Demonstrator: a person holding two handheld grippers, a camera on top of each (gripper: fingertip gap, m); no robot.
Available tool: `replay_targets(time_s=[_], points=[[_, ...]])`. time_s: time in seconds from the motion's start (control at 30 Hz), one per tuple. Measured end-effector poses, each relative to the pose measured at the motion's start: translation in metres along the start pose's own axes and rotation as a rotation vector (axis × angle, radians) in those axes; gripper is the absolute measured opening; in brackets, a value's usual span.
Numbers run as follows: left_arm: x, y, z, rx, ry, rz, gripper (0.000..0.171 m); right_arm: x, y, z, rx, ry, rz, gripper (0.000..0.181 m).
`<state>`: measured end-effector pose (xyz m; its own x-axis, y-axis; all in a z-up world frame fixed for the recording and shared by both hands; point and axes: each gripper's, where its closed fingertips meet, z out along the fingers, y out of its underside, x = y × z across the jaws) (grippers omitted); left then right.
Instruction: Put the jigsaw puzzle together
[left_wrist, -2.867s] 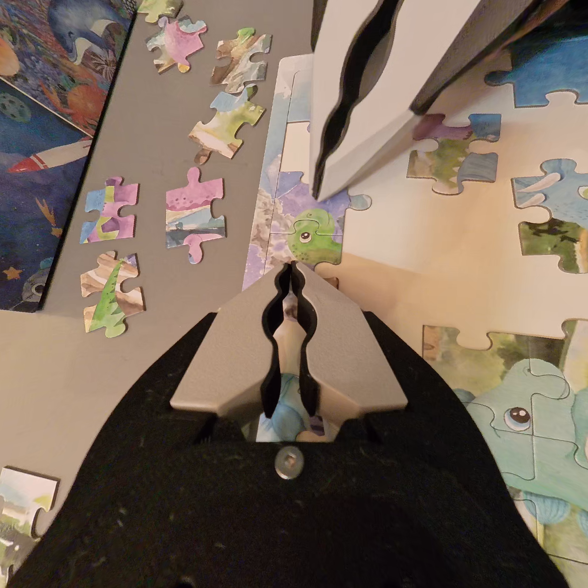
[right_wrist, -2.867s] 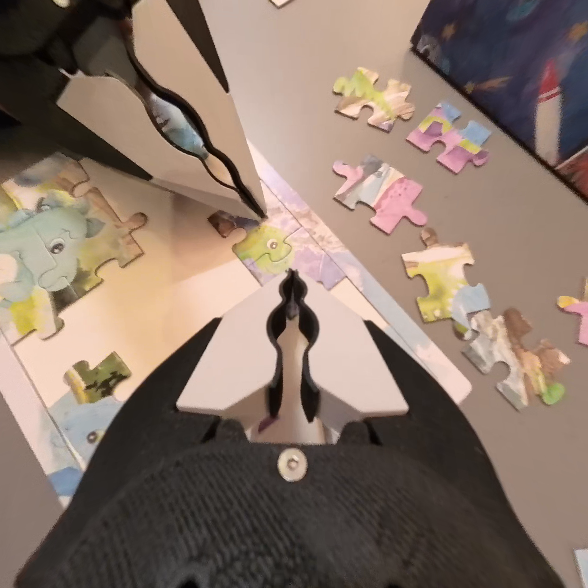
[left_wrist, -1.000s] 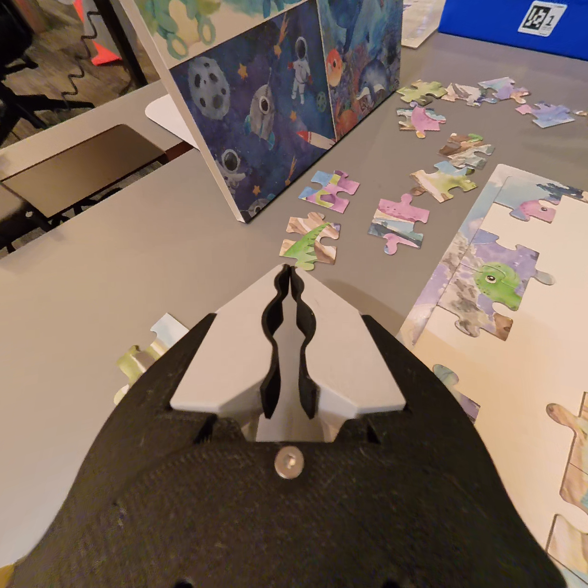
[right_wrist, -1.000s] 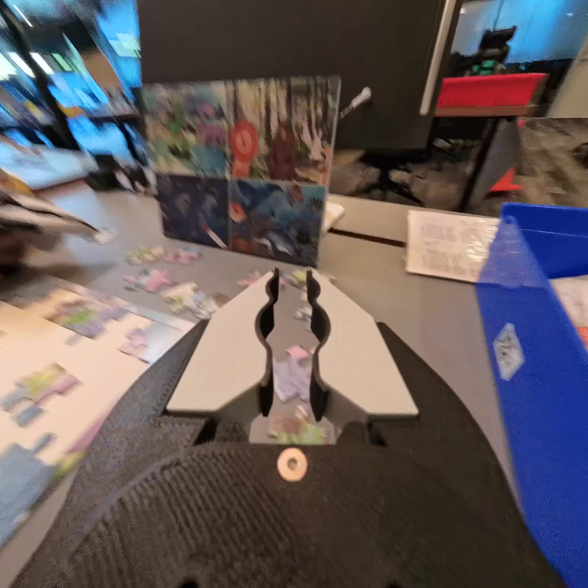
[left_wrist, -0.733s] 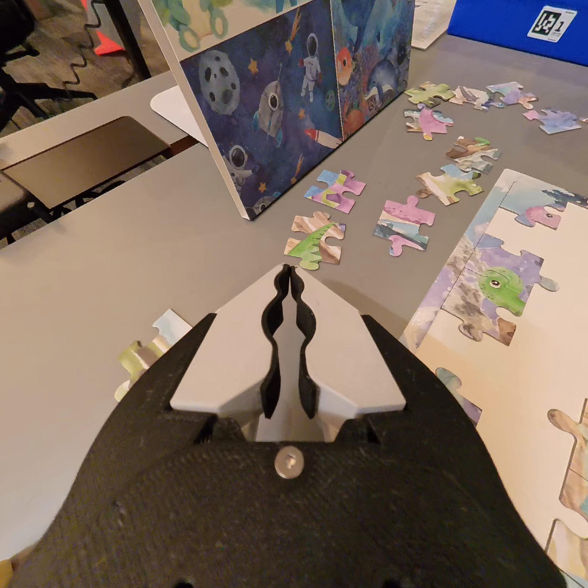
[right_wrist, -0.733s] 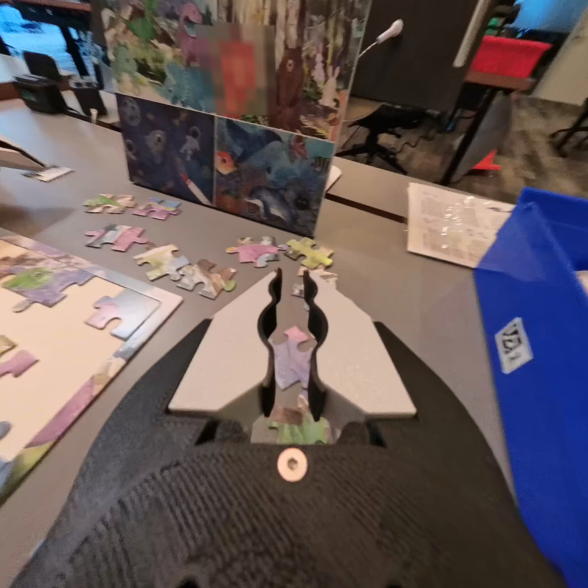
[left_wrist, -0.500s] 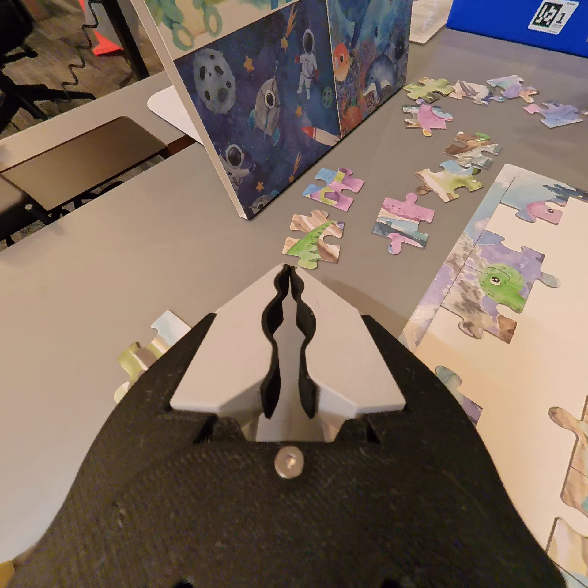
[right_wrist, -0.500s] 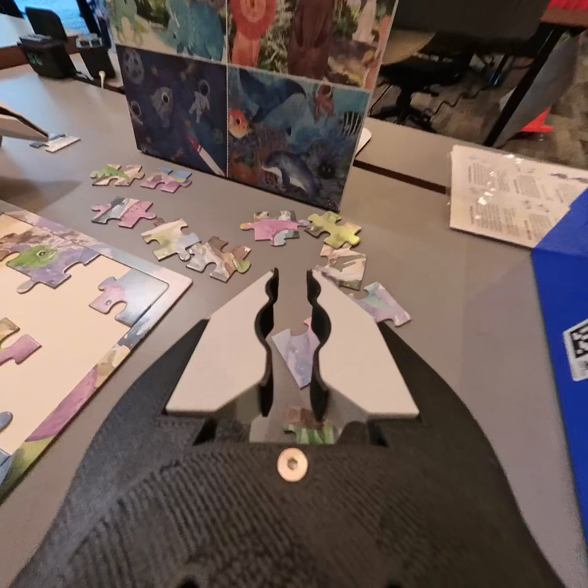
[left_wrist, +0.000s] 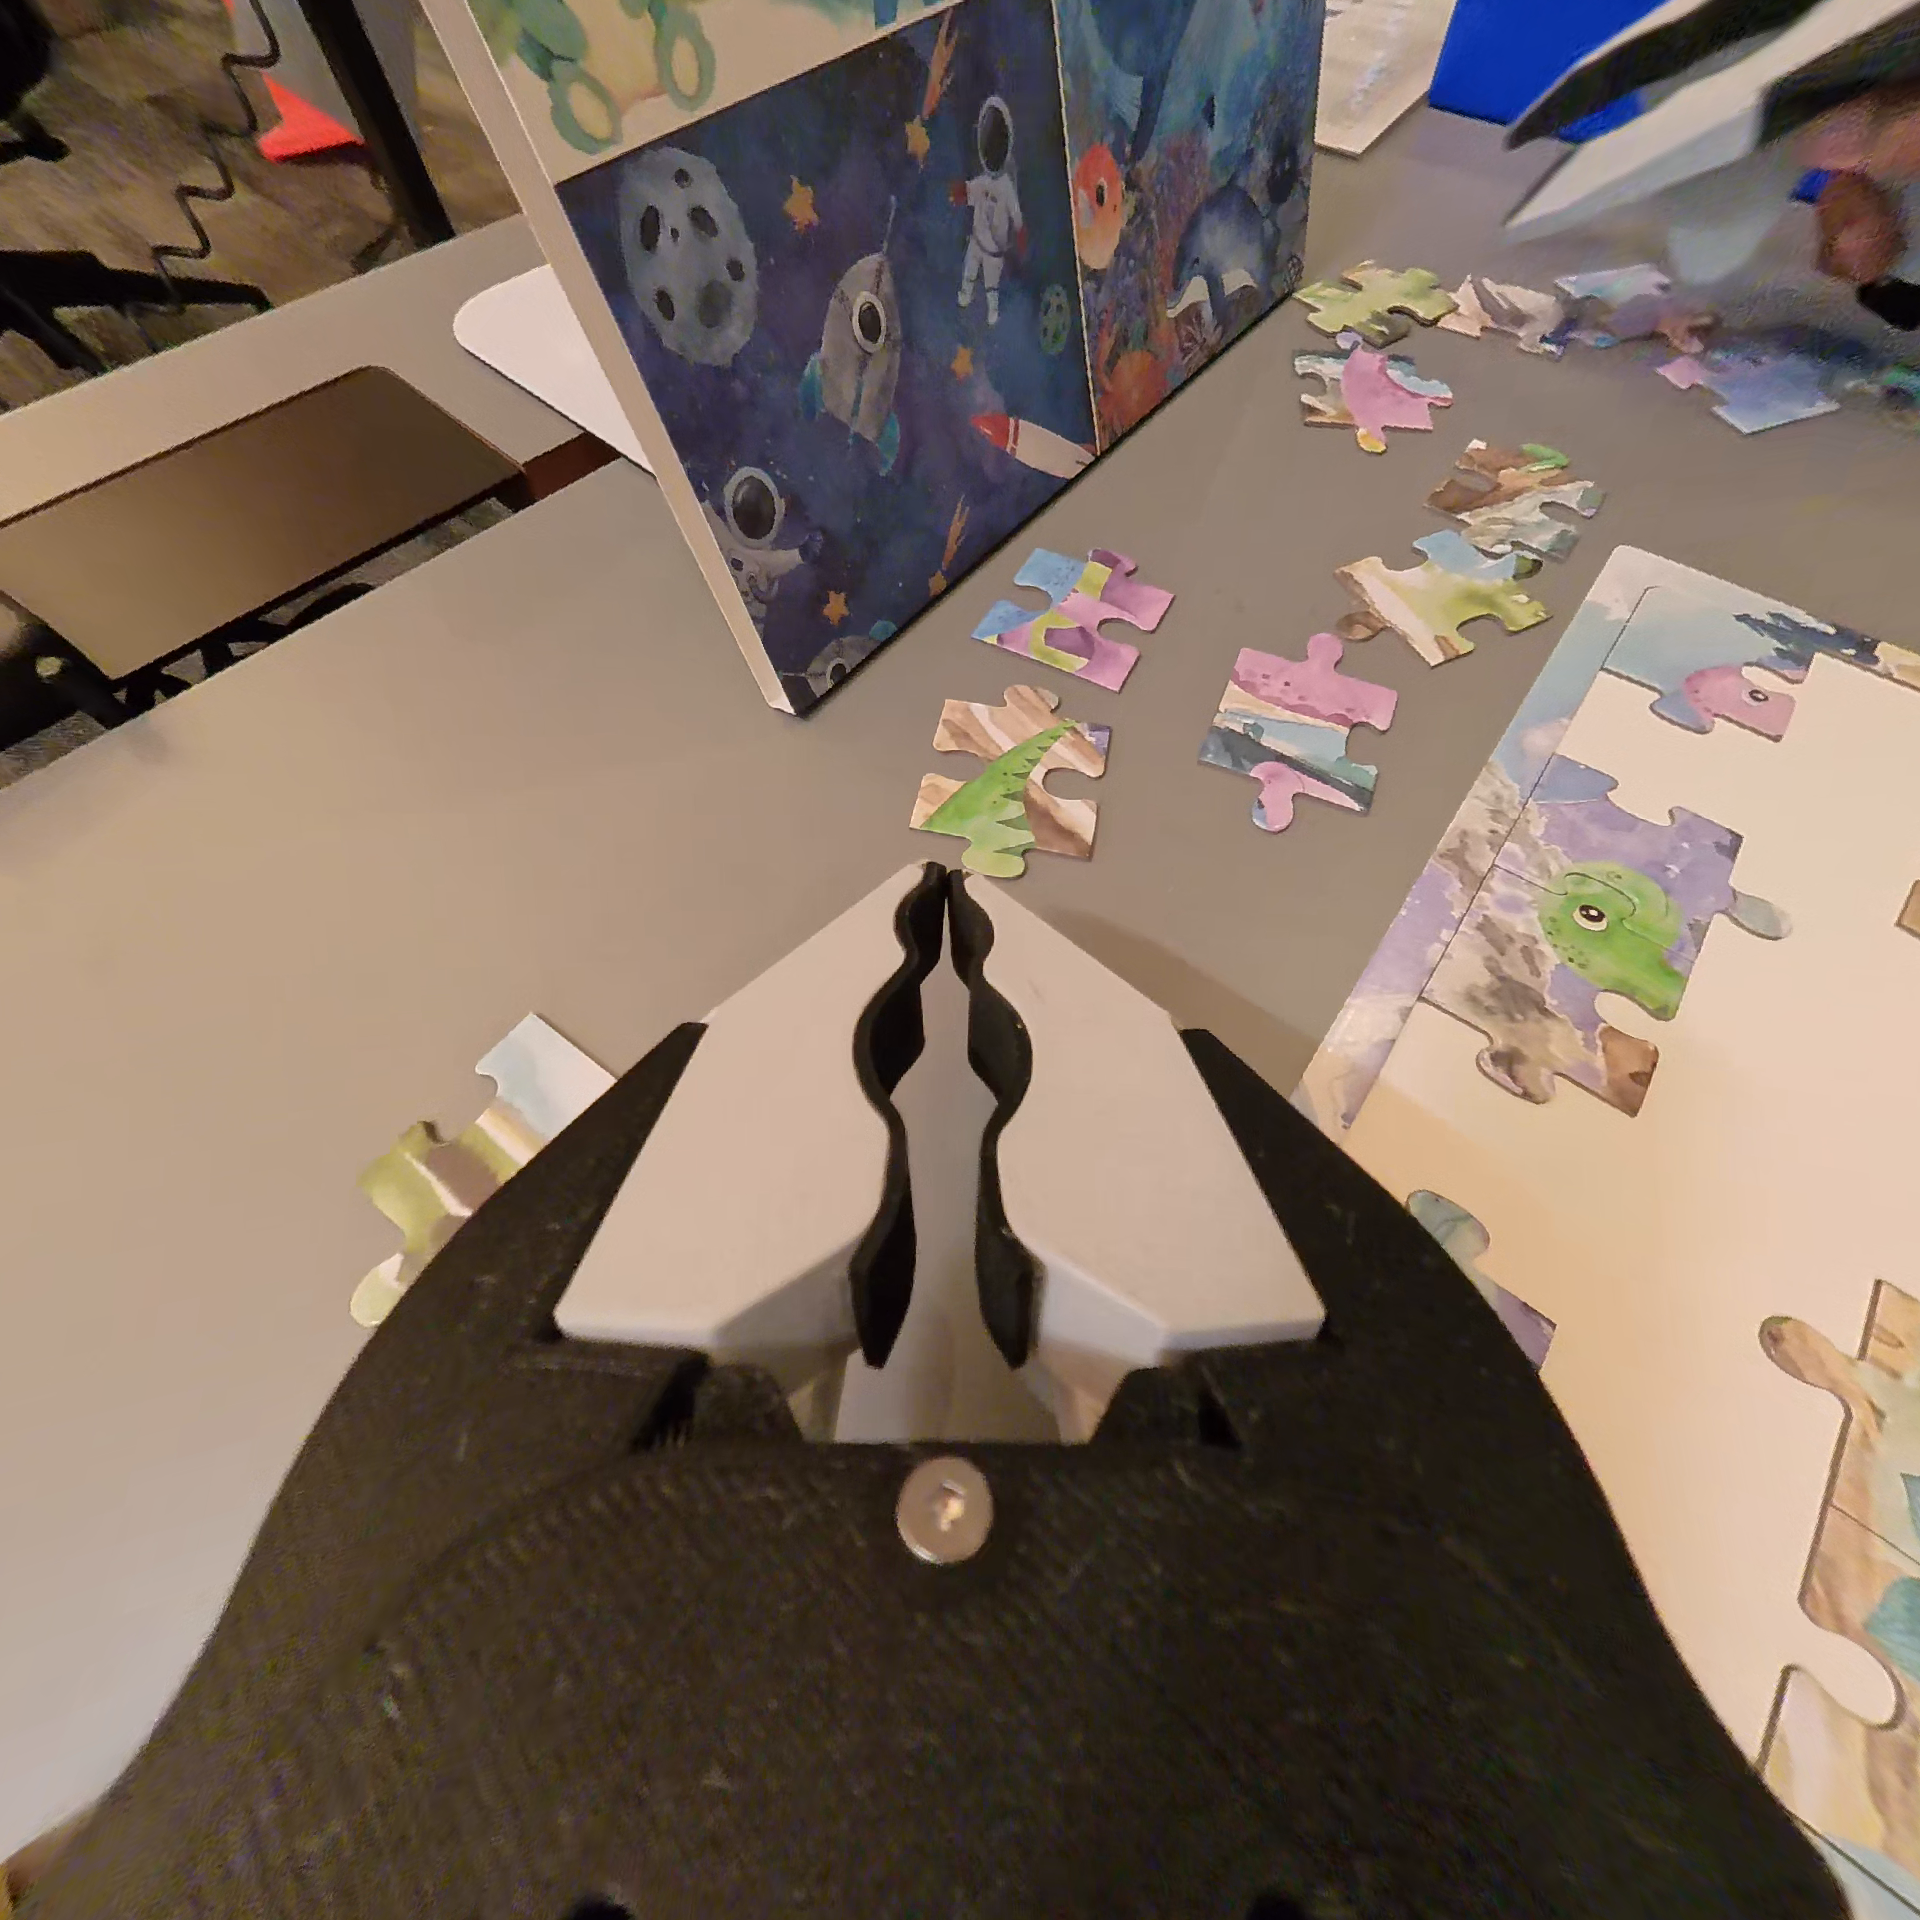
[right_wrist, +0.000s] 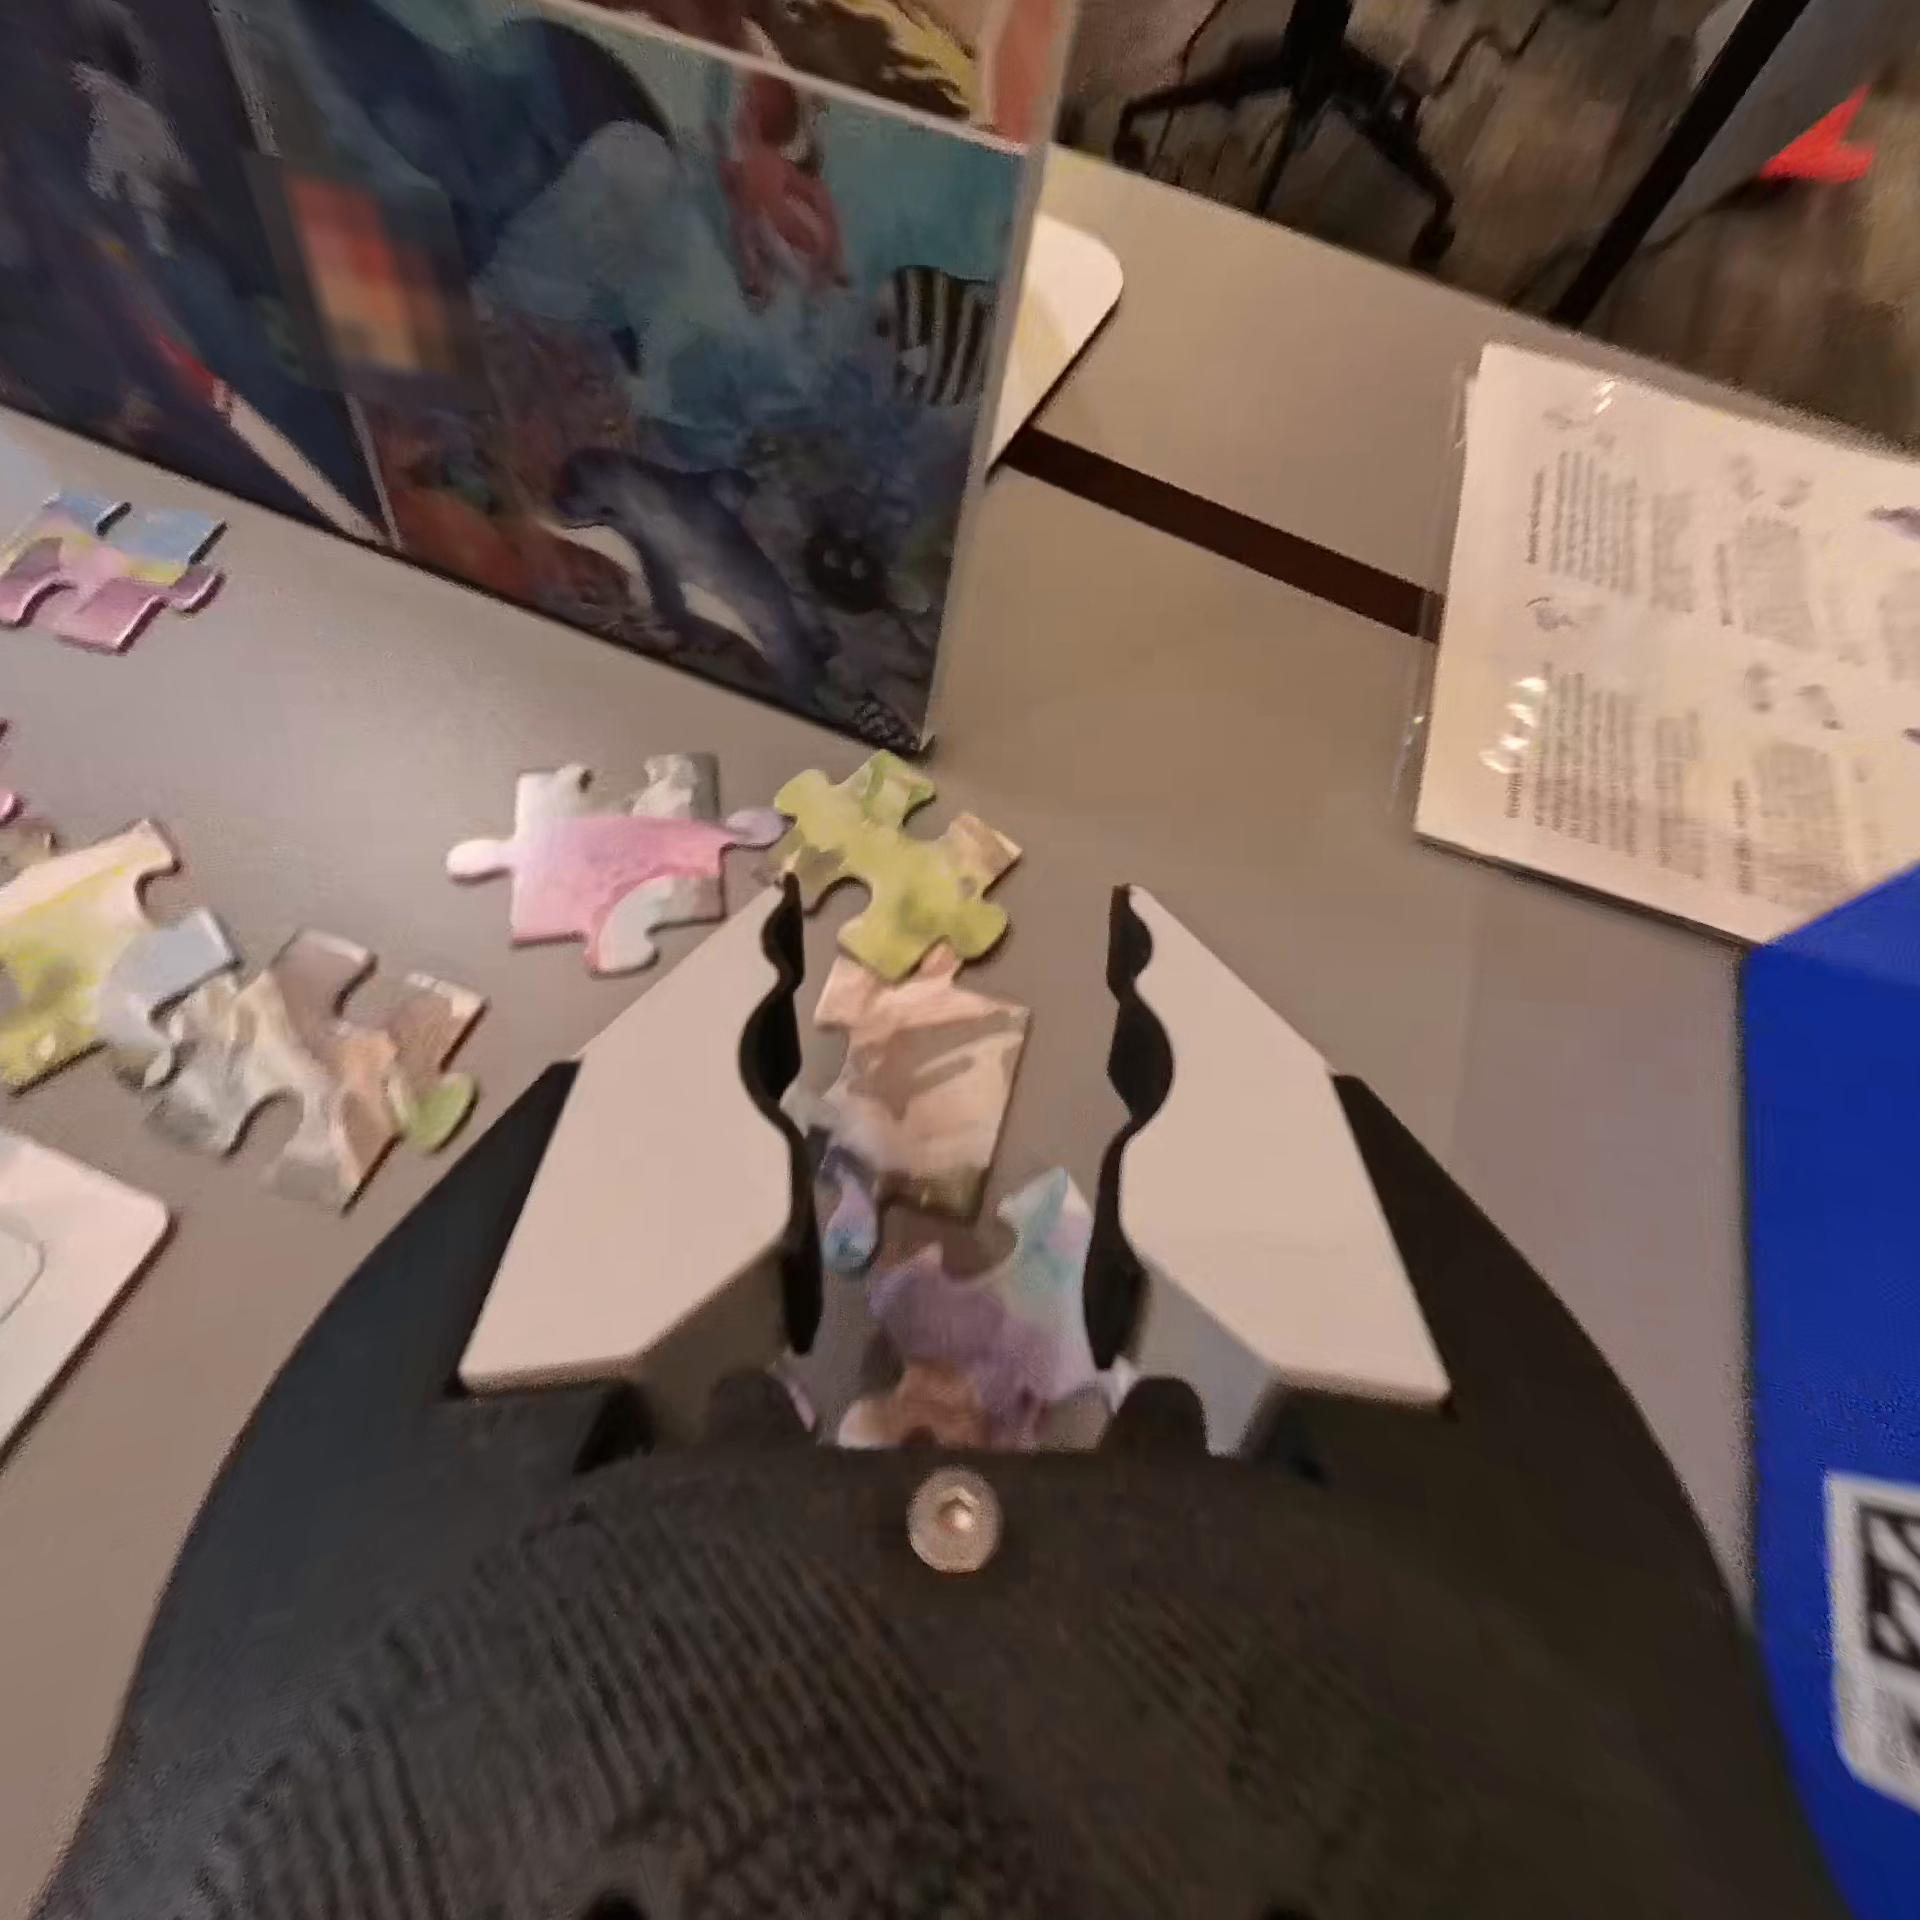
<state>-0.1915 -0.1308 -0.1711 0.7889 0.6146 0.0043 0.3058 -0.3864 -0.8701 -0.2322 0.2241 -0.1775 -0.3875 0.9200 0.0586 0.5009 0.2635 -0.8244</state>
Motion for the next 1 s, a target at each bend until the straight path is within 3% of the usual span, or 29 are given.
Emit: replay_targets(time_s=[0.1,0.17,0.37,0.6,0.63,0.67,0.83,1.0], points=[[0.001,0.0,0.0,-0.003,0.009,-0.004,0.0,-0.006,0.007,0.021,-0.089,-0.103,0.094,0.059],[0.001,0.002,0.002,-0.017,0.016,-0.006,0.0,-0.003,0.018,0.026,-0.126,-0.072,0.063,0.056],[0.002,0.004,0.004,-0.031,0.044,-0.031,0.0,-0.003,0.019,0.025,-0.122,-0.062,0.022,0.035],[0.003,0.003,0.003,-0.03,0.044,-0.018,0.0,-0.006,0.008,0.013,-0.051,-0.057,-0.013,0.033],[0.004,0.004,0.004,-0.034,0.04,-0.007,0.0,-0.007,0.001,0.006,-0.017,-0.067,-0.01,0.004],[0.005,0.005,0.004,-0.039,0.038,0.004,0.0,-0.009,-0.008,-0.001,0.029,-0.077,-0.003,0.0],[0.008,0.007,0.006,-0.06,0.024,0.053,0.0,-0.021,-0.028,-0.039,0.141,-0.096,0.024,0.007],[0.011,0.009,0.008,-0.076,0.002,0.102,0.0,-0.018,-0.021,-0.04,0.137,-0.059,0.024,0.015]])
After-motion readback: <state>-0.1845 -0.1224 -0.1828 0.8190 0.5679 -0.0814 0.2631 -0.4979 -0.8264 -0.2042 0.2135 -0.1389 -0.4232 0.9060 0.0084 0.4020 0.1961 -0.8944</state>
